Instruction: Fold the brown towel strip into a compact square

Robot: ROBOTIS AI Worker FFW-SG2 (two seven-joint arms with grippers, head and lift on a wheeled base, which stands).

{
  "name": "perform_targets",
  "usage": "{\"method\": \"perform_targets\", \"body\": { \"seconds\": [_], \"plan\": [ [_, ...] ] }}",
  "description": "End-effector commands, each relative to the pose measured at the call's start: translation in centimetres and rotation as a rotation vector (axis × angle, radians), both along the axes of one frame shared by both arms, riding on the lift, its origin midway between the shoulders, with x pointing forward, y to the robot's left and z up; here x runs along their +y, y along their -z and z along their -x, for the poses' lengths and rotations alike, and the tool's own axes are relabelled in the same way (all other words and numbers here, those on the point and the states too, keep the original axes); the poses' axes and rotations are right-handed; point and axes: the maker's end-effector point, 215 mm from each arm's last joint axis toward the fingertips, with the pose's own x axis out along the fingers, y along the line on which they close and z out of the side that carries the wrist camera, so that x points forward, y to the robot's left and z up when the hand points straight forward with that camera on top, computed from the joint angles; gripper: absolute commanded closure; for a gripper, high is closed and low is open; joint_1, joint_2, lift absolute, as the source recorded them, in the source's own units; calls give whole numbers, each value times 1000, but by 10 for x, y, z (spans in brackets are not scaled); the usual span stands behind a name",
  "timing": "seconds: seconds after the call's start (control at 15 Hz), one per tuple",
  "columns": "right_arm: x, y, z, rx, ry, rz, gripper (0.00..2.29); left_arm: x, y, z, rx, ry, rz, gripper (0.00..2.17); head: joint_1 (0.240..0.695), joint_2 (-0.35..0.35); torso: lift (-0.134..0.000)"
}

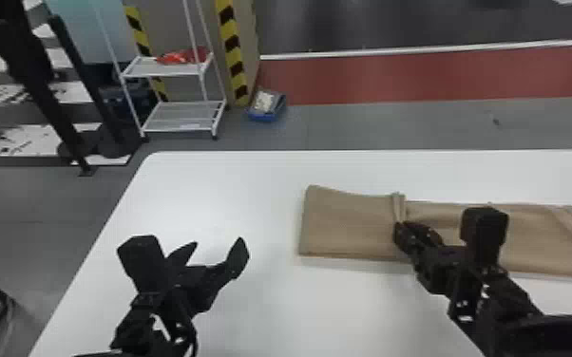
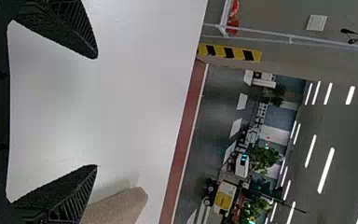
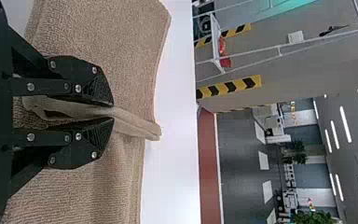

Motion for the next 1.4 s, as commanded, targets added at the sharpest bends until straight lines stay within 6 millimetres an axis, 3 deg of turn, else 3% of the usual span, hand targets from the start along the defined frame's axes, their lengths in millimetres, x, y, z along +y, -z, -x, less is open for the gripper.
{"method": "perform_targets", "body": {
  "seconds": [0.0, 0.07, 0.27, 0.53, 0.67, 0.8, 0.93, 1.0, 1.13, 1.2, 1.33],
  "plan": [
    [0, -1, 0, -2, 1, -1, 934, 0, 2, 2, 5, 0, 0, 33, 695, 145, -116],
    [0, -1, 0, -2, 0, -3, 937, 0, 1, 2, 2, 0, -2, 33, 695, 145, -116],
    [-4, -16, -4, -32, 6, -24, 1430, 2, 1, 2, 2, -2, -6, 33, 695, 146, -116],
    [-24, -56, -7, -99, 41, -77, 1450, 6, 2, 2, 5, -8, -8, 33, 695, 137, -116],
    [-54, -88, -9, -146, 80, -91, 1450, 8, 1, 2, 3, -11, -11, 33, 695, 130, -116],
    [-123, -115, -7, -162, 163, -115, 1450, 8, 1, 4, 3, -11, -12, 33, 695, 101, -116],
    [-190, -102, 5, -133, 239, -103, 1450, 9, -1, 4, 1, -14, -12, 36, 695, 50, -116],
    [-203, -81, 9, -94, 249, -103, 1450, 8, 0, 4, 2, -12, -12, 36, 695, 19, -116],
    [-204, -35, 14, -23, 235, -45, 1450, 5, -2, 1, -2, -6, -13, 36, 695, -33, -116],
    [-200, -32, 12, -21, 230, -40, 1450, 6, -4, -1, -6, -7, -17, 36, 695, -63, -116],
    [-196, -60, 7, -65, 222, -54, 1450, 3, -6, -7, -11, -3, -22, 36, 695, -68, -116]
  ]
}}
